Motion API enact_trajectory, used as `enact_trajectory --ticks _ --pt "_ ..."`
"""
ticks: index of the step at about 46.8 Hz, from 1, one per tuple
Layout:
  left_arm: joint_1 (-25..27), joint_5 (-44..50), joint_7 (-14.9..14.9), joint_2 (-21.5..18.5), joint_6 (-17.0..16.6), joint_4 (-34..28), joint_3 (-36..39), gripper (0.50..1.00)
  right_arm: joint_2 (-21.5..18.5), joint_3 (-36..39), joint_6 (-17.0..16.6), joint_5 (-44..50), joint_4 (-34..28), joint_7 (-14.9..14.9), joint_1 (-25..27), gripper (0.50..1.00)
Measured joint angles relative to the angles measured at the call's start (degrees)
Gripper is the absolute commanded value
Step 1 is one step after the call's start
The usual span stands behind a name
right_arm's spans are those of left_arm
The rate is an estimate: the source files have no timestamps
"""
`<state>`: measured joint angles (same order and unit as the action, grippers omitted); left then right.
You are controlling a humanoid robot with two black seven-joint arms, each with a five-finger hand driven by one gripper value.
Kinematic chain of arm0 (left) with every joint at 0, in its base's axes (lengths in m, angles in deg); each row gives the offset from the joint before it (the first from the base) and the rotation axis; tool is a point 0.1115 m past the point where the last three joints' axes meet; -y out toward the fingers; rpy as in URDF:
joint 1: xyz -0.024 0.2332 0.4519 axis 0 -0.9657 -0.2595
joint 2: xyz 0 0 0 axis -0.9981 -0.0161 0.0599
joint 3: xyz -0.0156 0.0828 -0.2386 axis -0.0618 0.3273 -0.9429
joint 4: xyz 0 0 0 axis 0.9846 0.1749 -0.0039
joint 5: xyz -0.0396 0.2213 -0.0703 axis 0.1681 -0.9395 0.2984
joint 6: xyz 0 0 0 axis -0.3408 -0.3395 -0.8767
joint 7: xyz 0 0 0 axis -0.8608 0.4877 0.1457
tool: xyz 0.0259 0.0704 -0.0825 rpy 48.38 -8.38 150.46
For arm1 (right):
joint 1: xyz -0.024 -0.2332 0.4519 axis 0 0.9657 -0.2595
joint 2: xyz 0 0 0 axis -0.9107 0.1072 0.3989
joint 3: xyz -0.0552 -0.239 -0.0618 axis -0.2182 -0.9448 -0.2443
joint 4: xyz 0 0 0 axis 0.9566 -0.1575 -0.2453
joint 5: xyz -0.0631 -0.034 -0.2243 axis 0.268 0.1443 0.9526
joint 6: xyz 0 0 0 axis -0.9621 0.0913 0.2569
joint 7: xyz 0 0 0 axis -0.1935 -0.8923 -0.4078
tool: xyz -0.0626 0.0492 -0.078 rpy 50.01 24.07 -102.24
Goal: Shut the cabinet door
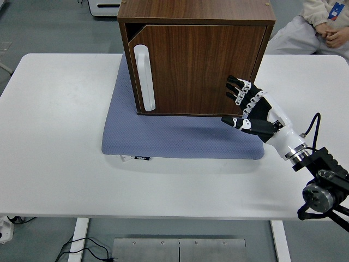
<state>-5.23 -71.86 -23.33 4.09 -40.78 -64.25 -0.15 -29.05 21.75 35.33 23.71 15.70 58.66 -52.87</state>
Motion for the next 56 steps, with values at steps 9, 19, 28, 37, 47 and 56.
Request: enact_trajectory --ticks 9,19,28,37,47,56 --pt "-0.01 -0.01 0.0 0.0 0.0 0.0 0.0 1.0 3.33 0.18 -2.11 0.2 1.07 0.0 2.97 1.0" --pt "0.0 0.02 0.0 0.0 0.0 0.0 0.0 1.0 5.79 0.59 -3.53 0.2 1.45 0.0 6.22 1.0" --pt "0.0 0.03 0.0 0.0 0.0 0.0 0.0 1.0 8.0 4.45 -5.18 0.2 1.32 -0.01 10.16 1.0" --pt "0.0 0.0 0.01 0.0 0.0 0.0 0.0 1.0 10.16 9.45 -7.41 0.05 0.77 -0.02 13.53 1.0" --pt "0.0 0.0 0.0 0.0 0.0 0.0 0.0 1.0 11.09 12.18 -7.85 -0.47 -0.02 -0.02 14.83 1.0" --pt "0.0 0.01 0.0 0.0 0.0 0.0 0.0 1.0 10.77 15.28 -7.93 -1.29 -2.11 -0.02 16.77 1.0"
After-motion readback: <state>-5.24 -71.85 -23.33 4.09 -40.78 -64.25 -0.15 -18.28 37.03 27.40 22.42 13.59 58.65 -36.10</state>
